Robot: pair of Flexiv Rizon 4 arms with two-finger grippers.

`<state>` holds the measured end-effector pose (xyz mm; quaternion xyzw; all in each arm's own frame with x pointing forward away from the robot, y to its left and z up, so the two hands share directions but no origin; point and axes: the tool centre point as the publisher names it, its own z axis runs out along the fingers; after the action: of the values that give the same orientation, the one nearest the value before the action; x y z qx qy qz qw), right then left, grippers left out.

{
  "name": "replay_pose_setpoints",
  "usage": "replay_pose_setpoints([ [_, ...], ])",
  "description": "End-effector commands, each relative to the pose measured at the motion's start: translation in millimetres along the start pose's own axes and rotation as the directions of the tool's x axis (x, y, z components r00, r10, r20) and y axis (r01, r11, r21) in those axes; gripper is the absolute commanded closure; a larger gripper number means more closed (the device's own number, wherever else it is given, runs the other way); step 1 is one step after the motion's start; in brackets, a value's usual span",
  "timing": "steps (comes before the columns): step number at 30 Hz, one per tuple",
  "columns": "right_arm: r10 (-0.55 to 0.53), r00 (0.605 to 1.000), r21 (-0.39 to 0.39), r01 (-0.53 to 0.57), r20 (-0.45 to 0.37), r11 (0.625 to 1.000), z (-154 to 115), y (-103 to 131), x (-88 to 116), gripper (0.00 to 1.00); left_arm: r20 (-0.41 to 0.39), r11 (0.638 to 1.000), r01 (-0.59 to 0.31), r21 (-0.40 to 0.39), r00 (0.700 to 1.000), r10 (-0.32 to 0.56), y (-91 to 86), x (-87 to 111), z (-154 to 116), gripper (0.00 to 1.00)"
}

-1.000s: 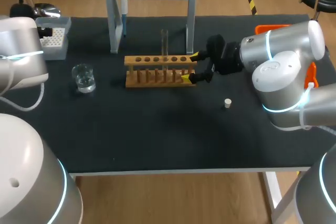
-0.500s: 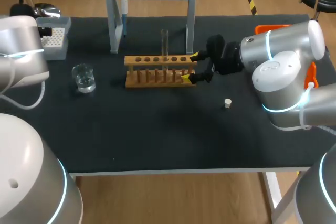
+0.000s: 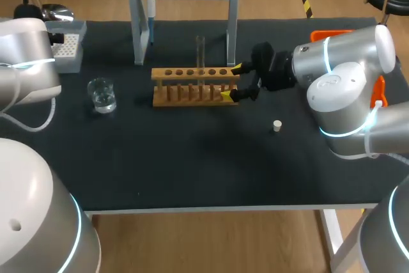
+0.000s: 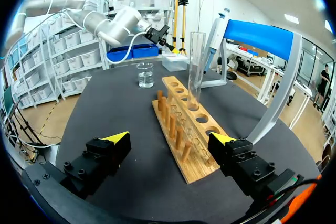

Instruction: Invert the test tube, pick up the pipette, mount the tip to pipette, aspirate from beaker and dispense into the tube, eject the tip, return the pipette, and cap with the stopper.

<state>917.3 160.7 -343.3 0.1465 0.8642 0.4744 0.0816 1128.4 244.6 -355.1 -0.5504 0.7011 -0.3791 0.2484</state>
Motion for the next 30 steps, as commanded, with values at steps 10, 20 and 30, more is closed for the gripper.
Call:
replay_pose_setpoints([
  [10,0.0,1.0,0.002,0.0,0.0,1.0,-0.4,0.0,0.2,0.0,-0.003,1.0,0.004,-0.017,1.0,-0.004,-1.5,-4.9,5.4,0.56],
  [20,0.0,1.0,0.002,0.0,0.0,1.0,-0.4,0.0,0.2,0.0,-0.011,1.0,0.004,-0.019,1.0,-0.004,-1.5,-5.9,10.3,0.56],
  [30,0.0,1.0,0.002,0.0,0.0,1.0,-0.4,0.0,0.2,0.0,-0.014,1.0,0.004,-0.019,1.0,-0.004,-1.6,-6.3,12.4,0.56],
])
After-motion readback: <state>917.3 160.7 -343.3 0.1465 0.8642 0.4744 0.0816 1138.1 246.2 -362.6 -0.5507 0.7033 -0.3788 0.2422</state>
